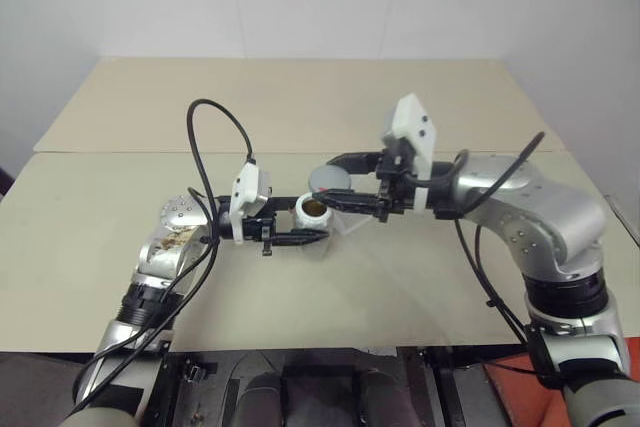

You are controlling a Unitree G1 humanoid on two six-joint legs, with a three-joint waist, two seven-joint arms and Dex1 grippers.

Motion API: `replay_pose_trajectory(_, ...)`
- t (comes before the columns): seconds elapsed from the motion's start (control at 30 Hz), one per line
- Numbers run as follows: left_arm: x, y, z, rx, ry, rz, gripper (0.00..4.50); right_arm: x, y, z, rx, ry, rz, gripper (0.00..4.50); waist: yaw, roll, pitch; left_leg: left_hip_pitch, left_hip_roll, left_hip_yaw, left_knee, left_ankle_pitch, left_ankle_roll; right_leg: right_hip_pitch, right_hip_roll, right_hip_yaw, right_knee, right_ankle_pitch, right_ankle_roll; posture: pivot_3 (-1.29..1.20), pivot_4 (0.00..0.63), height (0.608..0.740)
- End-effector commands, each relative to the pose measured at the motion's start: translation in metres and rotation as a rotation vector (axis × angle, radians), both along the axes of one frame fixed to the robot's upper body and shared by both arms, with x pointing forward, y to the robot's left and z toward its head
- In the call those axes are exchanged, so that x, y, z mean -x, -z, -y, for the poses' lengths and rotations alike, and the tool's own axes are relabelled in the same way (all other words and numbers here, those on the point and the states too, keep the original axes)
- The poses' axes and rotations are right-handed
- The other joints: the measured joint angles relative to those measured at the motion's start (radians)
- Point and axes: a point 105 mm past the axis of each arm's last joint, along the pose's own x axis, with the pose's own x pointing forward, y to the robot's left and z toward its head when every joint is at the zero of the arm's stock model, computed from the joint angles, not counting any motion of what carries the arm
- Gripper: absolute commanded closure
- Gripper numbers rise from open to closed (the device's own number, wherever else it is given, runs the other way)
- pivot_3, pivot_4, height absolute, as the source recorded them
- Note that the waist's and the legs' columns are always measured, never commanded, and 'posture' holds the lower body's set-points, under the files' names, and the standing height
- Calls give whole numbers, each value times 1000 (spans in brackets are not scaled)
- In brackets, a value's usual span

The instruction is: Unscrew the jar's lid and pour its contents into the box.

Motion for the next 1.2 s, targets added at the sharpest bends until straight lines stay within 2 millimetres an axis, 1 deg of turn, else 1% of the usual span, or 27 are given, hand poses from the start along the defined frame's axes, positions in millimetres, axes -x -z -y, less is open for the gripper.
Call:
replay_pose_trajectory(0.03, 3, -15, 2, 25, 18, 69, 2470, -4, -26, 17, -41, 60, 116, 1738, 4, 0, 0, 0, 0, 0, 0, 0, 0, 0, 0, 0, 0, 0, 0, 0, 150, 740)
replay_pose_trajectory(0.1, -2, -22, 1, 56, -11, 76, 2470, -12, -25, 32, -31, 142, 179, 1738, 6, 0, 0, 0, 0, 0, 0, 0, 0, 0, 0, 0, 0, 0, 0, 0, 150, 740)
replay_pose_trajectory(0.13, -4, -27, -2, 75, -30, 77, 2470, -18, -21, 44, -32, 211, 211, 1738, 8, 0, 0, 0, 0, 0, 0, 0, 0, 0, 0, 0, 0, 0, 0, 0, 150, 740)
replay_pose_trajectory(0.2, -6, -34, -7, 100, -48, 73, 2470, -26, -12, 65, -36, 321, 212, 1738, 9, 0, 0, -1, 0, 0, 0, 0, 0, 0, 0, -1, -1, 0, 0, 0, 150, 740)
replay_pose_trajectory(0.23, -6, -37, -11, 108, -55, 73, 2470, -28, -4, 77, -30, 380, 199, 1738, 9, 0, 0, -1, 0, 0, 0, 0, 0, 0, 0, -1, -1, 0, 0, 0, 150, 740)
replay_pose_trajectory(0.3, -6, -40, -17, 112, -77, 76, 2470, -30, 10, 94, -26, 460, 174, 1738, 8, 0, 0, -2, 0, 0, 0, 0, 0, 0, 0, -1, -1, 0, 0, 0, 150, 740)
replay_pose_trajectory(0.4, -11, -46, -25, 125, -132, 89, 2470, -31, 40, 120, -82, 578, 120, 1738, 7, 0, 0, -1, 0, 0, 0, 0, 0, 0, 0, -1, 0, 0, 0, 0, 150, 740)
replay_pose_trajectory(0.43, -12, -48, -26, 131, -141, 89, 2470, -31, 48, 124, -92, 601, 112, 1738, 7, 0, 0, -1, 0, 0, 0, 0, 0, 0, 0, -1, 0, 0, 0, 0, 150, 740)
replay_pose_trajectory(0.47, -13, -49, -26, 136, -149, 90, 2470, -32, 60, 127, -97, 616, 84, 1738, 4, 0, 0, -1, 0, 0, 0, 0, 0, 0, 0, -1, 0, 0, 0, 0, 150, 740)
replay_pose_trajectory(0.57, -13, -50, -21, 146, -153, 90, 2470, -43, 92, 133, -103, 702, 17, 1738, -3, 0, 0, 2, 0, 1, 0, 0, 0, 2, 0, 0, 0, 0, 0, 0, 150, 740)
replay_pose_trajectory(0.63, -12, -49, -19, 146, -154, 89, 2470, -51, 103, 134, -76, 743, 5, 1738, -4, 0, 0, 2, 0, 1, 0, 0, 0, 1, 0, 1, 1, 0, 0, 0, 150, 740)
replay_pose_trajectory(0.73, -11, -46, -19, 140, -165, 84, 2470, -60, 118, 136, 22, 786, 23, 1738, -6, 0, 0, 2, 0, 1, -1, 0, 0, 1, 0, 1, 0, 0, 0, 0, 150, 740)
replay_pose_trajectory(0.83, -11, -43, -19, 138, -176, 84, 2470, -59, 121, 133, 12, 765, 8, 1738, -3, 0, 0, 2, 0, 1, -1, 0, 0, 0, 0, 1, 0, 0, 0, 0, 150, 740)
replay_pose_trajectory(0.87, -11, -42, -18, 140, -184, 87, 2470, -58, 122, 132, 4, 760, -3, 1030, -2, 0, 0, 1, 0, 1, -1, 0, 0, 1, 0, 1, 0, 0, 0, 0, 150, 740)
replay_pose_trajectory(0.9, -12, -41, -17, 141, -191, 89, 2470, -57, 123, 132, 5, 753, -8, 871, 0, 0, 0, 1, 0, 1, -1, 0, 0, 1, 0, 1, 0, 0, 0, 0, 150, 740)
replay_pose_trajectory(0.97, -14, -42, -17, 150, -214, 93, 2470, -52, 123, 129, 17, 716, -14, 207, 3, 0, 0, 2, 0, 1, -1, 0, 0, 1, 0, 1, 0, 0, 0, 0, 150, 740)
replay_pose_trajectory(1.0, -15, -42, -18, 152, -224, 95, 2470, -50, 121, 128, 24, 702, -9, 19, 4, 0, 0, 2, 0, 1, 0, 0, 0, 1, 0, 1, 0, 0, 0, 0, 150, 740)
replay_pose_trajectory(1.13, -27, -45, -21, 133, -289, 145, 2470, -41, 103, 131, 44, 656, 31, 19, 1, 0, 0, 2, 0, 1, -1, 0, 0, 1, 0, 1, 0, 0, 0, 0, 150, 740)
replay_pose_trajectory(1.2, -37, -50, -23, 94, -345, 215, 2470, -33, 86, 127, 17, 601, 35, 19, 2, 0, 0, 2, 0, 1, -1, 0, 0, 1, 0, 1, 0, 0, 0, 0, 150, 740)
